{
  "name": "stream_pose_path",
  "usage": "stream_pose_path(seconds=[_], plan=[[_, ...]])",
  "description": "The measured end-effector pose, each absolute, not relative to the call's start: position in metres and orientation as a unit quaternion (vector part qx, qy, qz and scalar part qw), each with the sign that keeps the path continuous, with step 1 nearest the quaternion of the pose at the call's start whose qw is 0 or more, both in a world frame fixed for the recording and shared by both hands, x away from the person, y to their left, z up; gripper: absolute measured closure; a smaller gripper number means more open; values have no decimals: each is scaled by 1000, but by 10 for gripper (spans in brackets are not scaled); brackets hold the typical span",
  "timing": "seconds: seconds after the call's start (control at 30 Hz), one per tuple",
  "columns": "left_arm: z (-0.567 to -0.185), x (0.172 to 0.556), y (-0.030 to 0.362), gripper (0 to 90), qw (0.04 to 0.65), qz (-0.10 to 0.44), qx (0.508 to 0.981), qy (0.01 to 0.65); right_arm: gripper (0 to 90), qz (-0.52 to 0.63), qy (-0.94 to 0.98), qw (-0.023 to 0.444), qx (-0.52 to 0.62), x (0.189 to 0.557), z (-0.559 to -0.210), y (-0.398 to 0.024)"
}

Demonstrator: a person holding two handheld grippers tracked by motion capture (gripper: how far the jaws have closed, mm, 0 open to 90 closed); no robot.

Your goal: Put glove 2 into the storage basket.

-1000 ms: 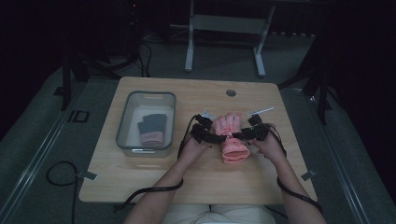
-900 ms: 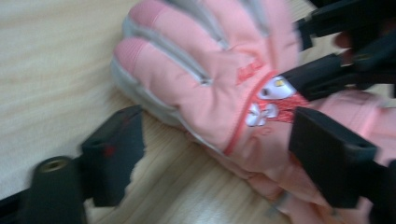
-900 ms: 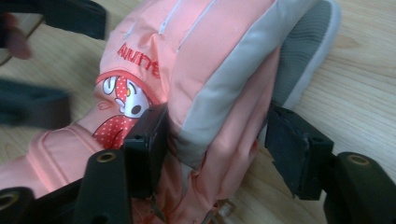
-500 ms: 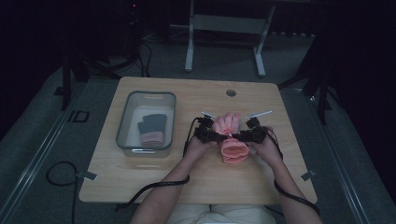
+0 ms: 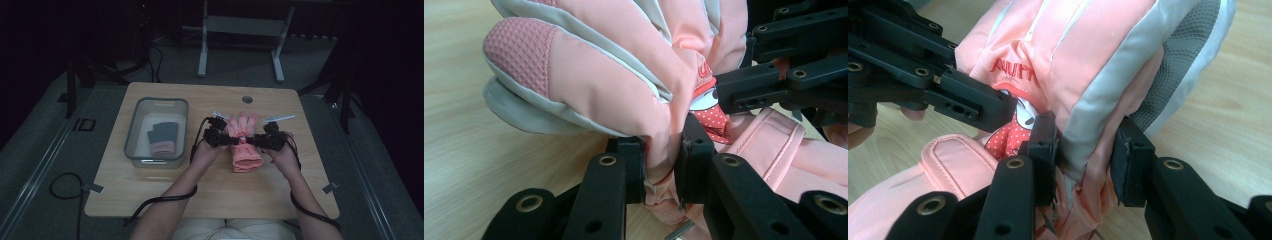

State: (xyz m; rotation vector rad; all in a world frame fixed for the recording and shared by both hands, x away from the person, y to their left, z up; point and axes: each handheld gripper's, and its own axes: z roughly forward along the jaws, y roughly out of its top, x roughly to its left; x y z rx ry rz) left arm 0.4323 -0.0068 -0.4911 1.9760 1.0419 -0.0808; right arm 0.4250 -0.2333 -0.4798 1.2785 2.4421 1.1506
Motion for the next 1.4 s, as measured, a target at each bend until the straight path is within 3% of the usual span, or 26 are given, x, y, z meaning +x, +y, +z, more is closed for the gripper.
stream_pose_path(seconds=[0.87, 1.4], plan=[[-416, 412, 68, 763, 432, 39, 794, 425, 666, 429, 817, 91, 376, 420, -417, -160], [-394, 408, 119, 763, 422, 59, 789, 442, 666, 439, 823, 79, 352, 428, -398, -107]])
